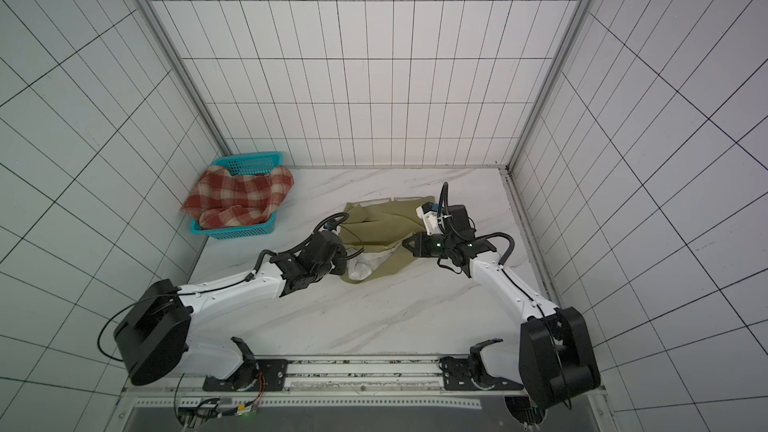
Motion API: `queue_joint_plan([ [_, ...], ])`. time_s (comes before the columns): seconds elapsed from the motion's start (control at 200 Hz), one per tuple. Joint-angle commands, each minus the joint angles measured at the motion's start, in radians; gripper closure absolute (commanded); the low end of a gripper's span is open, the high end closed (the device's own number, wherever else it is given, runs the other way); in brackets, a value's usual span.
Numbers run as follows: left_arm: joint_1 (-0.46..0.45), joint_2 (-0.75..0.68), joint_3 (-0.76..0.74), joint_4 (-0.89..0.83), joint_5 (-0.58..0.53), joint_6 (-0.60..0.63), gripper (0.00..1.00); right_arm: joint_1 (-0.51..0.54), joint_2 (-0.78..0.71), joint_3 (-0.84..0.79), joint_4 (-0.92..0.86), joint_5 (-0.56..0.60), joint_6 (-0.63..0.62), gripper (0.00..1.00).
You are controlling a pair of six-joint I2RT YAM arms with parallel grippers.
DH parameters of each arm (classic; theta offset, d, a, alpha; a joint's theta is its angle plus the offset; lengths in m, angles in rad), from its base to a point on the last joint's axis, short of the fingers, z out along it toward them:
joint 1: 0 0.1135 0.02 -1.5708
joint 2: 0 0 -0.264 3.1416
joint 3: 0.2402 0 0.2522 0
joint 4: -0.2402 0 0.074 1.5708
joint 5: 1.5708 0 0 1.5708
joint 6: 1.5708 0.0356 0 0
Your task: Fold and stack the skirts
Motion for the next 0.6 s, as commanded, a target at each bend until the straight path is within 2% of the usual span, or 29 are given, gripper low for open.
queue_joint_plan([
  [0.0,0.000,0.028,0.033,0.028,-0.075,0.030,0.80,-0.009,-0.024,-0.007,0.000,0.007,-0.012,1.00],
  [0.09,0.000,0.037,0.049,0.010,-0.107,0.036,1.00,-0.011,-0.024,-0.017,0.000,0.034,-0.014,1.00],
  [0.235,0.001,-0.001,0.127,-0.066,-0.185,0.075,1.00,-0.017,-0.030,0.021,-0.040,0.133,-0.031,1.00],
  [0.38,0.001,-0.068,0.253,-0.109,-0.263,0.199,1.00,-0.017,-0.039,0.158,-0.149,0.261,-0.086,1.00],
  [0.485,0.010,-0.099,0.378,-0.175,-0.298,0.275,1.00,-0.017,-0.056,0.274,-0.224,0.351,-0.115,1.00],
  [0.6,0.051,-0.124,0.486,-0.261,-0.289,0.297,1.00,-0.017,-0.109,0.340,-0.260,0.402,-0.115,1.00],
])
